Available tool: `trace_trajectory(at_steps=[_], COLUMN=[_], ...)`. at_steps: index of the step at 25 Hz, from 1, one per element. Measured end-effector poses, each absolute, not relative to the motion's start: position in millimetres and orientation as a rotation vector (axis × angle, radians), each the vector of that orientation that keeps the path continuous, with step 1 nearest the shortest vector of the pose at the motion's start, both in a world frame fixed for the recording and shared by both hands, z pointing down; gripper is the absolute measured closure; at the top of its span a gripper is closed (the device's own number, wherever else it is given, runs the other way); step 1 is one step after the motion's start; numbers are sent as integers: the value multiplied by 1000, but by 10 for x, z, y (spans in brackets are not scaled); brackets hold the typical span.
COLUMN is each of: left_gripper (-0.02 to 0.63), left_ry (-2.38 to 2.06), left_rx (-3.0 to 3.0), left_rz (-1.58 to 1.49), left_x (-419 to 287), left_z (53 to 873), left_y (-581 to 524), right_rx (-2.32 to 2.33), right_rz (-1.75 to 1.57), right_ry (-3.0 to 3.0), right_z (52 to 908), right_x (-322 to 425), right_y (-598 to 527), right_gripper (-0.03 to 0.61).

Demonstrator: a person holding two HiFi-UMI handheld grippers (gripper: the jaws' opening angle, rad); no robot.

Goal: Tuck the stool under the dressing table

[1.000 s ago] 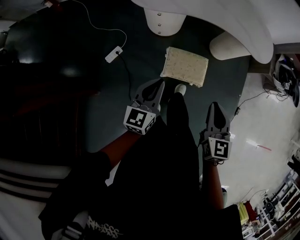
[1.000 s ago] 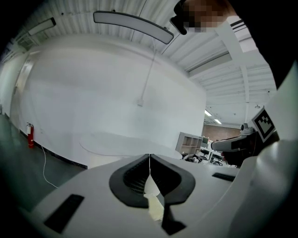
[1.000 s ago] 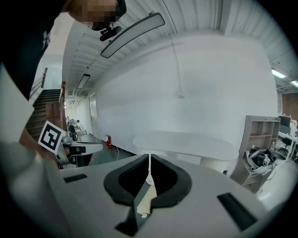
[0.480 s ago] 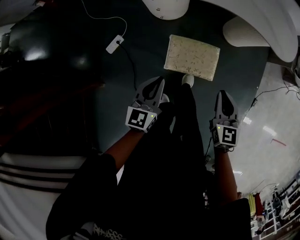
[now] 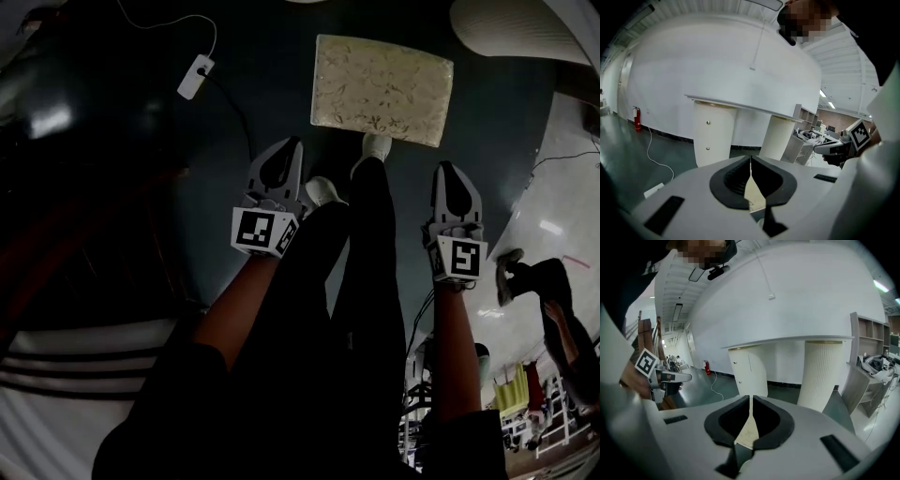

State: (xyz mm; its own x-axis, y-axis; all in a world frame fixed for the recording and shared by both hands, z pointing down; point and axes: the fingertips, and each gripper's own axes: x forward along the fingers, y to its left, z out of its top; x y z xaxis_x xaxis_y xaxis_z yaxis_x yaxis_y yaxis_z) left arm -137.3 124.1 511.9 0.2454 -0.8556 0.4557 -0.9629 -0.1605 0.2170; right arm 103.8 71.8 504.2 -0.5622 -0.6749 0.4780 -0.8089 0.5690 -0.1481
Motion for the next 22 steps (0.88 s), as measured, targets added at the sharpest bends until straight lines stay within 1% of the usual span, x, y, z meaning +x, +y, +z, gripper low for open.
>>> trace_trajectory(at_steps=[9,13,16,17,18,19,20,22], left_gripper=[594,594,594,592,585,533,466,414], left_ry=[-1580,-1525,-1476,-1461,-1447,-1434,-1418,-1386], left_rx=[2140,2033,2064,2076,2079,2074,2064,2048], left_rz=[388,354,438,483,523,550,562,572], left_x=[-1400,-1442,-1412,-1402,-1393,-1380,-1362,-1313], left_z=[6140,6676,6900,6957,7023,7096,7171,7301], left_y=[975,1017,1053,1061,1073,1090,1109,1153], right_rx=[1230,1236,1223,1207,1192,1182,1179,1186], right_rz=[540,601,645,652,656,656,652,649], right_ry=[-2317,-2251,-2213,-2207,-2200,-2191,-2178,-2157], right_z=[6298,6767,7037,7118,7192,7258,7316,7398], right_x=[1312,1442,1527,1532,1533,1542,1565,1625], right_y=[608,615,664,683,701,715,726,733], right_gripper=[538,537,536,521,464,437,419,376])
